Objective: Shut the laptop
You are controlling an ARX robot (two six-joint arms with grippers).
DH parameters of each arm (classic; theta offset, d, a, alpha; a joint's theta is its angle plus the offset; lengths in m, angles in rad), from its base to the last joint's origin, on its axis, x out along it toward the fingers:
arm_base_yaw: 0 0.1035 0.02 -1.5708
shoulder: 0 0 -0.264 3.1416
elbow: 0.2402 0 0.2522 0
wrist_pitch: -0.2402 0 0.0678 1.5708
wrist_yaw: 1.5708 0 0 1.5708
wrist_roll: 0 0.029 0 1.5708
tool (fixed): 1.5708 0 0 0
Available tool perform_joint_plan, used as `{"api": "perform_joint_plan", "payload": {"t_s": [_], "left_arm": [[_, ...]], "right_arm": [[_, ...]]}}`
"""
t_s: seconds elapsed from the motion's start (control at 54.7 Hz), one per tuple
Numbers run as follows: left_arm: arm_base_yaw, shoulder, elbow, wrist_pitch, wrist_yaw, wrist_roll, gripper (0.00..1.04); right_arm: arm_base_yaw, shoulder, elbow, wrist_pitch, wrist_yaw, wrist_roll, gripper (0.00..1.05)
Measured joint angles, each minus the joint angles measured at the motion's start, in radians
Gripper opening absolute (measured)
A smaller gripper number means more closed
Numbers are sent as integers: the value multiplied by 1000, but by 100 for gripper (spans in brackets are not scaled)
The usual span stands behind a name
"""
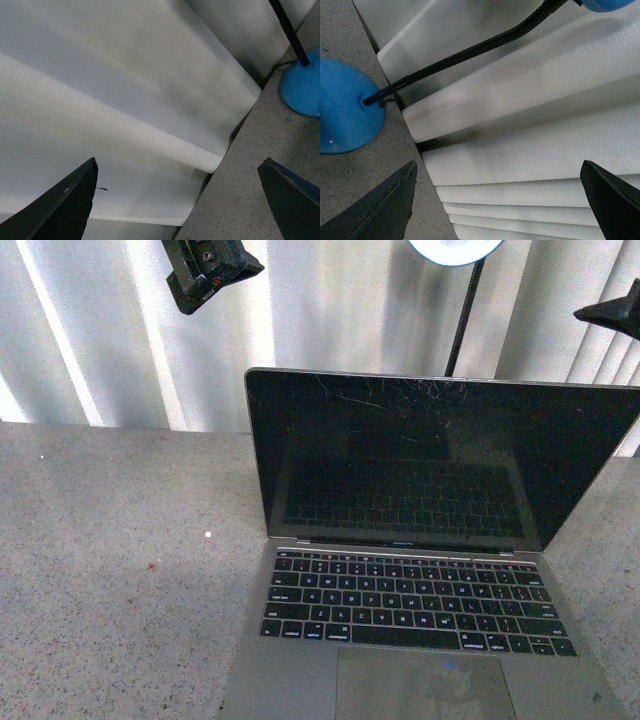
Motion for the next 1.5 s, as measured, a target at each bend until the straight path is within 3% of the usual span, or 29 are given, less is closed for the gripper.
{"api": "perform_joint_plan", "payload": {"t_s": [0.274,0.421,0.75,0.97,1.043,1.207,1.445,1.5], "left_arm": [[-17,92,210,-345,7,178,98],[-22,162,380,-566,16,221,98],[-43,244,549,-754,12,250,98],[-63,250,545,-767,20,253,98],[-63,249,530,-753,19,250,95],[-60,249,505,-784,16,242,57],[-60,249,506,-814,19,233,20],[-60,249,507,-816,19,229,11]], "right_arm": [[18,55,158,-170,-32,-91,97],[27,73,261,-352,-89,-118,97],[19,95,357,-614,-115,-194,97],[17,112,357,-630,-94,-235,97],[16,113,356,-630,-92,-234,84],[9,113,354,-666,-75,-239,44],[4,115,351,-702,-63,-254,7],[3,115,351,-715,-61,-259,3]]}}
